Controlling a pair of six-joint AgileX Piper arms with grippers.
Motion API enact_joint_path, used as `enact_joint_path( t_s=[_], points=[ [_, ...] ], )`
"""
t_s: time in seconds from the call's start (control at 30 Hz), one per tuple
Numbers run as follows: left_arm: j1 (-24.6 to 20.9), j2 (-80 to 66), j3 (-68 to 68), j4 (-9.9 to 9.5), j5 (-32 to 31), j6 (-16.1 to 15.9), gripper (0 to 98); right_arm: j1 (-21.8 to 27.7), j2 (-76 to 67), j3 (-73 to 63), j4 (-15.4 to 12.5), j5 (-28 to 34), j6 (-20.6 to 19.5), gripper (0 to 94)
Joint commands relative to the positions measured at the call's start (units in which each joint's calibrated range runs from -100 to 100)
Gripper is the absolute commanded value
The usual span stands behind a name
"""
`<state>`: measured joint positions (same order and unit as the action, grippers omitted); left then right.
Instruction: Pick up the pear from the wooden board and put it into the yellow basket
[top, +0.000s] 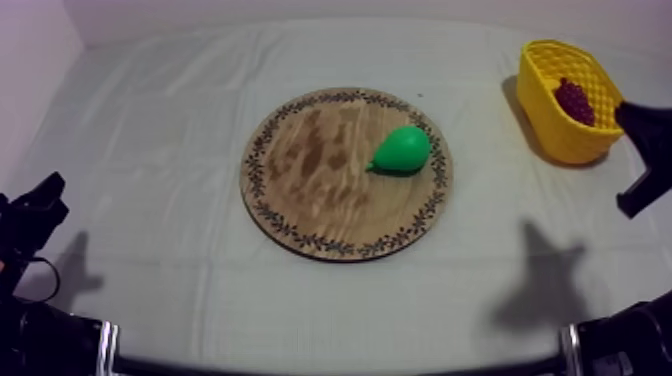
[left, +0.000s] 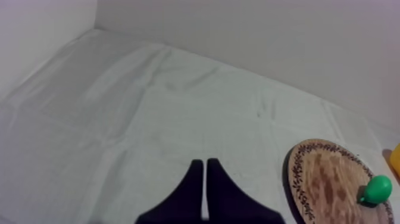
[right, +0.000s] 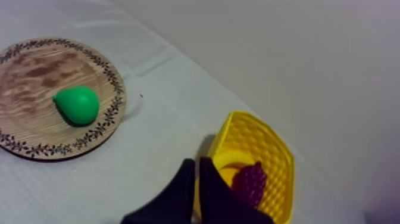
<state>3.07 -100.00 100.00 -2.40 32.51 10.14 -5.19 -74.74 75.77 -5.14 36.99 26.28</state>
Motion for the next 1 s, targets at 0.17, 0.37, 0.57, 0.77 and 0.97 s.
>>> enact_joint_path(
  t_s=[0.17,0.37,0.57,0.77,0.97],
  points=[
    [0.01,0.00,0.00,-0.02,-0.01,-0.01,0.1,-4.04,23.99,-30.85,0.46,15.21,4.88,0.6],
    [0.01,0.00,0.00,-0.02,-0.01,-0.01,0.1,-7.09,38.08,-48.14,1.02,26.38,6.48,0.6],
    [0.01,0.00,0.00,-0.02,-0.01,-0.01,0.1,-10.59,50.07,-61.73,2.62,36.15,7.23,0.6],
    [0.01,0.00,0.00,-0.02,-0.01,-0.01,0.1,-13.38,61.69,-72.94,5.01,45.41,8.11,0.6],
    [0.01,0.00,0.00,-0.02,-0.01,-0.01,0.1,-15.51,71.42,-79.90,7.46,52.84,8.92,0.6]
  ],
)
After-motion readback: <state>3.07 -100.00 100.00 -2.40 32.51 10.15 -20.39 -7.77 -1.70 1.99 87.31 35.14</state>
